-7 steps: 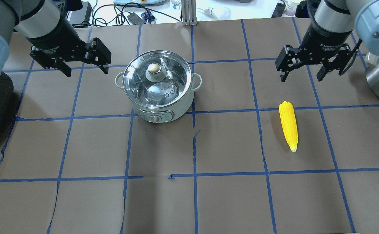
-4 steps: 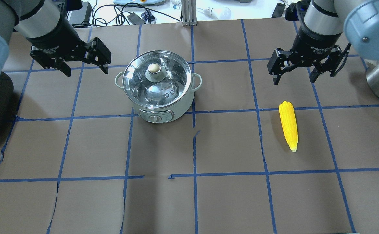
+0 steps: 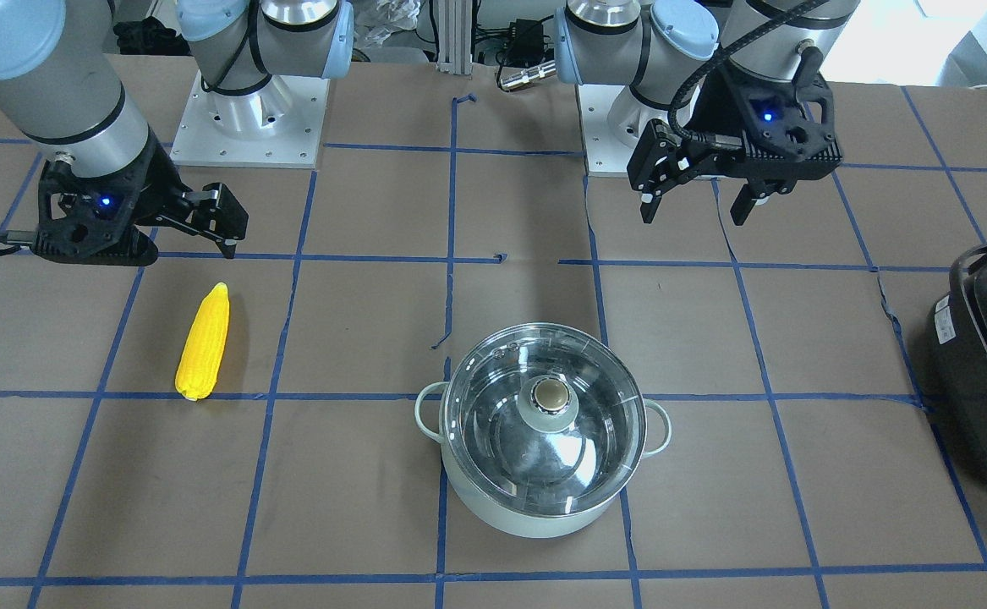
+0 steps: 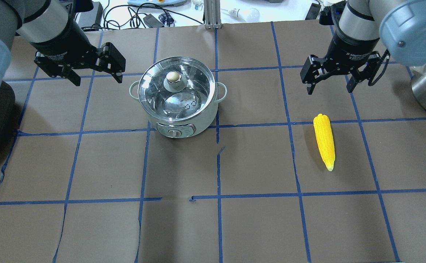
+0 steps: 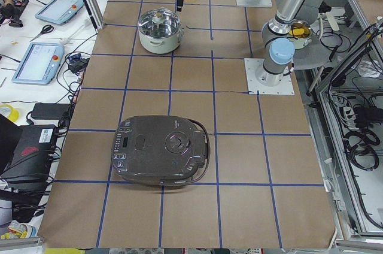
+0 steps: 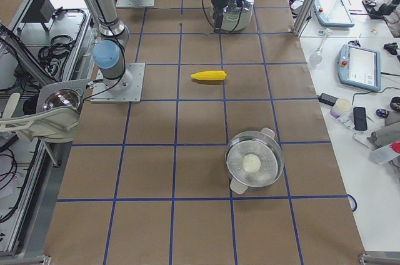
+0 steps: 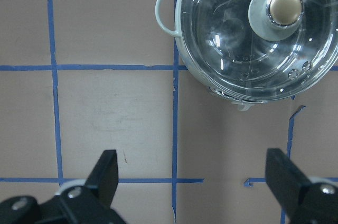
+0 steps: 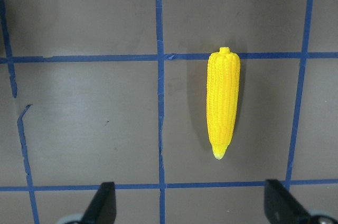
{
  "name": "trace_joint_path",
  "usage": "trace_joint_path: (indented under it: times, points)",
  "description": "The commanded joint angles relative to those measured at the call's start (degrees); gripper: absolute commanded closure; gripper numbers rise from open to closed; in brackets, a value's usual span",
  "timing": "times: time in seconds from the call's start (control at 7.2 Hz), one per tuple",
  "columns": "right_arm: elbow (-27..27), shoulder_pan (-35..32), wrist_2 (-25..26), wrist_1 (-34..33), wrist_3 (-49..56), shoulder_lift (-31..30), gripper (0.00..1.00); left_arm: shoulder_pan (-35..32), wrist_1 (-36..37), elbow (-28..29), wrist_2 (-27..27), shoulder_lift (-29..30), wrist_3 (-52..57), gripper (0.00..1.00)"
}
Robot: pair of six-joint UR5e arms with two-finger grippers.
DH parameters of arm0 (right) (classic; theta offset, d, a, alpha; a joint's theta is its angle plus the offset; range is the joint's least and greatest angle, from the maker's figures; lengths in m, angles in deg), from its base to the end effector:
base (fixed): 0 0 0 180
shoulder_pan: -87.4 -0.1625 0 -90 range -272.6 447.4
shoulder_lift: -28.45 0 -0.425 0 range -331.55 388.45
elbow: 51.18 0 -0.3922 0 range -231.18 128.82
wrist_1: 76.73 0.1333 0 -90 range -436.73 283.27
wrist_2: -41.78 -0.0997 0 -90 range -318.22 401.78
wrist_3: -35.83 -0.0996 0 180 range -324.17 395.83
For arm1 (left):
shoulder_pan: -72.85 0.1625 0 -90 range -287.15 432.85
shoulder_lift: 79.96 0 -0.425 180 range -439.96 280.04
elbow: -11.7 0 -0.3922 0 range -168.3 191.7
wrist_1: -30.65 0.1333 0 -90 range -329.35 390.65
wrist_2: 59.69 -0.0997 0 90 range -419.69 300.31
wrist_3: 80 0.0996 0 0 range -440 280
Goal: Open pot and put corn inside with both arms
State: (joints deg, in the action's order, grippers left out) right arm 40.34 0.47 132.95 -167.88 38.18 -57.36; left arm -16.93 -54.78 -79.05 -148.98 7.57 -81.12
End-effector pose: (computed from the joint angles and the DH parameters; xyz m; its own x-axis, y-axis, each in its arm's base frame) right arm 0.1036 -0.5191 0.4402 -0.9998 0.0111 0.0171 0.0124 0.9967 0.0803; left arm -0.1327 -0.4842 0.5108 -0.9997 -0.0219 0.0145 -0.0234 0.9937 -0.1093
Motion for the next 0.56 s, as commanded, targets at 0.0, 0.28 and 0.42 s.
trace_joint_path:
  times: [0.0,0.28,0.42]
  points:
    - [0.06,2.11,0.06,-5.33,0.11,3.70,0.00,-0.04,0.00,-0.04,0.00,0.01,-0.02,0.00]
    - [2.77,4.40,-0.38,-10.31,0.29,6.78,0.00,0.22,0.00,-0.04,0.00,0.01,0.07,0.00]
    - [6.53,4.58,-0.29,-17.41,0.90,8.28,0.00,0.22,0.00,-0.12,0.09,-0.08,0.07,0.00]
